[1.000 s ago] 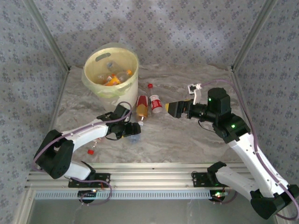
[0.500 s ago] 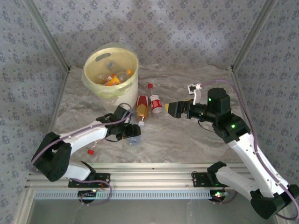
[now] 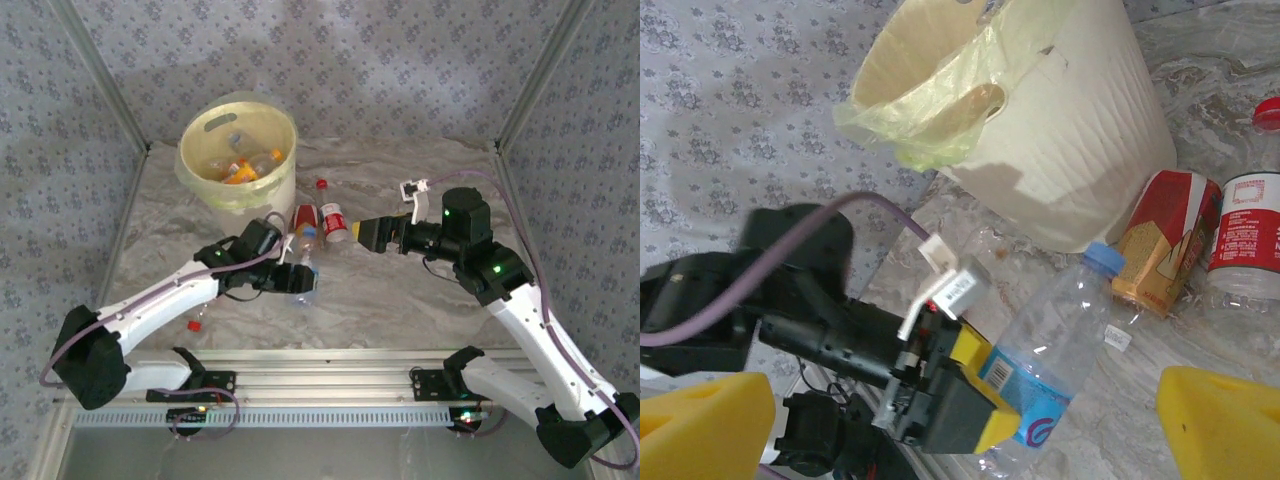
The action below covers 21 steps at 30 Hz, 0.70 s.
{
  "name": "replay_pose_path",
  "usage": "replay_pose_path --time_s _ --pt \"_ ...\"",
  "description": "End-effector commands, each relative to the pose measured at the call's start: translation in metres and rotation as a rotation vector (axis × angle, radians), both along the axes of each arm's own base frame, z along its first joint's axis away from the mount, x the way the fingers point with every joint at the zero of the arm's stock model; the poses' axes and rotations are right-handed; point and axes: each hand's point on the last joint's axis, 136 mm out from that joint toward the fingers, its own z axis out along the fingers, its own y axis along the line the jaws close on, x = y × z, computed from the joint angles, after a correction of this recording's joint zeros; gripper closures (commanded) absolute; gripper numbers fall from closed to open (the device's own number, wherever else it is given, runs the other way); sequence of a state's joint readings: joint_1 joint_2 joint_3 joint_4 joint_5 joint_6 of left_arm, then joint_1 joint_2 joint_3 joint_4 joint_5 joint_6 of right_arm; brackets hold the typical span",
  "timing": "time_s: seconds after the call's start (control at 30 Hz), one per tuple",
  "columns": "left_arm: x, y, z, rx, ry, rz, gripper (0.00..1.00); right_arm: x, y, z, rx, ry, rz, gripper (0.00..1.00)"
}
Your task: Put the plastic bottles in the bin
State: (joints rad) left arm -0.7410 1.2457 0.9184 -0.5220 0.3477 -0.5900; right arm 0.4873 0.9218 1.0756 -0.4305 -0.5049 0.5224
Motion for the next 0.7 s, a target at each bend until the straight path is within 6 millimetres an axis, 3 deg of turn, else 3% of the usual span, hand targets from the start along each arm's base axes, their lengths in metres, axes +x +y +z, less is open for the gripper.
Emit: replay_pose_path --time_s 0.0,0.3,0.67 --pt "-0.001 -0.014 0.051 -0.079 -0.091 -0.11 0.3 -0.004 0.003 0.012 0.016 -0.051 0.027 0.0" --pt "0.028 -0.017 0.131 -0.128 -0.203 -0.146 0.3 -0.017 0.002 0.041 0.054 -0.138 0.065 0.0" --pt "0.089 0.012 0.223 -0.197 -0.391 -0.035 0.31 -0.018 0.0 0.048 0.047 -0.156 0.061 0.0"
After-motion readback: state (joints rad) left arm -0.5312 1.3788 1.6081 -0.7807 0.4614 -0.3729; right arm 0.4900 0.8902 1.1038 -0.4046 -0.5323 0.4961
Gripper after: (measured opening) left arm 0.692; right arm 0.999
